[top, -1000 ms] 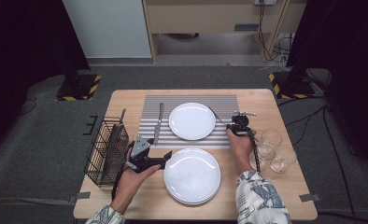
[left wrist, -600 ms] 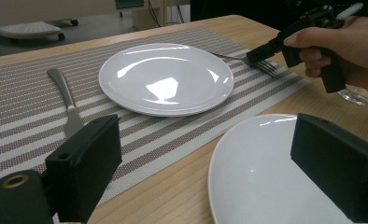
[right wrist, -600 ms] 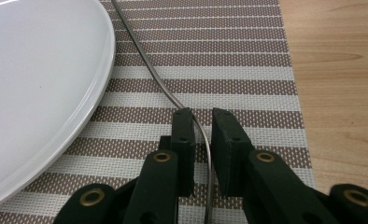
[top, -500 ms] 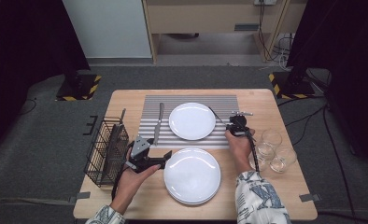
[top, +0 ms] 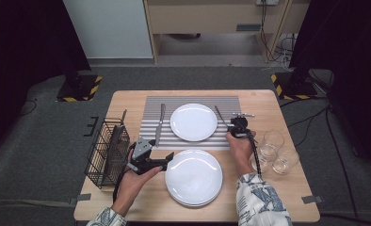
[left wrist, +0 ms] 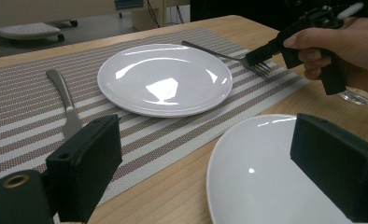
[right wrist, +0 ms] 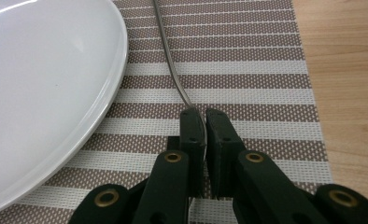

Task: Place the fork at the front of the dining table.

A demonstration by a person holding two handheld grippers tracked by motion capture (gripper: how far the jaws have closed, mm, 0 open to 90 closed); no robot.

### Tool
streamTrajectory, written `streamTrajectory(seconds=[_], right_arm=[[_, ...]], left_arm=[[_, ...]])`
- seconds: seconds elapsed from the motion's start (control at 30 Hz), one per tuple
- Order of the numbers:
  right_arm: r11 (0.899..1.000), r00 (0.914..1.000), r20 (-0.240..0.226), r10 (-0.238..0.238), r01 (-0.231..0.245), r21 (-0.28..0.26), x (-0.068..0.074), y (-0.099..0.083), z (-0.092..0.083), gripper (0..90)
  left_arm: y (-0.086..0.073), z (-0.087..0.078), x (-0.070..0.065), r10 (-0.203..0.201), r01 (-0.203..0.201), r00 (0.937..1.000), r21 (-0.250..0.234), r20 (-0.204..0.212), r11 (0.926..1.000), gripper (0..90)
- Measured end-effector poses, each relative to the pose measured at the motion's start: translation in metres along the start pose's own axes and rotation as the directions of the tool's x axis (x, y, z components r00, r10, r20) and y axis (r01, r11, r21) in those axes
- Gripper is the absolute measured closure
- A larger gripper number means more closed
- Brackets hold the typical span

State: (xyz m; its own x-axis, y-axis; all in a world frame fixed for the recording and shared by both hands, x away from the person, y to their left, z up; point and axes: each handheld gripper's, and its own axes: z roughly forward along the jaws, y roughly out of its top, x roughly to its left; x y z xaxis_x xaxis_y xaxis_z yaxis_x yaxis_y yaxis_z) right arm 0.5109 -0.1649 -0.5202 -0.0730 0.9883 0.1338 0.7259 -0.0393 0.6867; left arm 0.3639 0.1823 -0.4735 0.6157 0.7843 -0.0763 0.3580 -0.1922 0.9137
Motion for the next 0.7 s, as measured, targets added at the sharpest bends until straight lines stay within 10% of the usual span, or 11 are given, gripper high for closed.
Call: streamTrajectory(seconds=[0.7], right_arm=[[0.999,0.9987,0.045,-0.025,0.026,-0.027,0.0005,-0.0024,-0.0022,74.7]], left_arm=[[0.0009,-0.0001,-0.0018,0.006,-0.006,1.0000,-0.002,0.000,1.0000,8.3]])
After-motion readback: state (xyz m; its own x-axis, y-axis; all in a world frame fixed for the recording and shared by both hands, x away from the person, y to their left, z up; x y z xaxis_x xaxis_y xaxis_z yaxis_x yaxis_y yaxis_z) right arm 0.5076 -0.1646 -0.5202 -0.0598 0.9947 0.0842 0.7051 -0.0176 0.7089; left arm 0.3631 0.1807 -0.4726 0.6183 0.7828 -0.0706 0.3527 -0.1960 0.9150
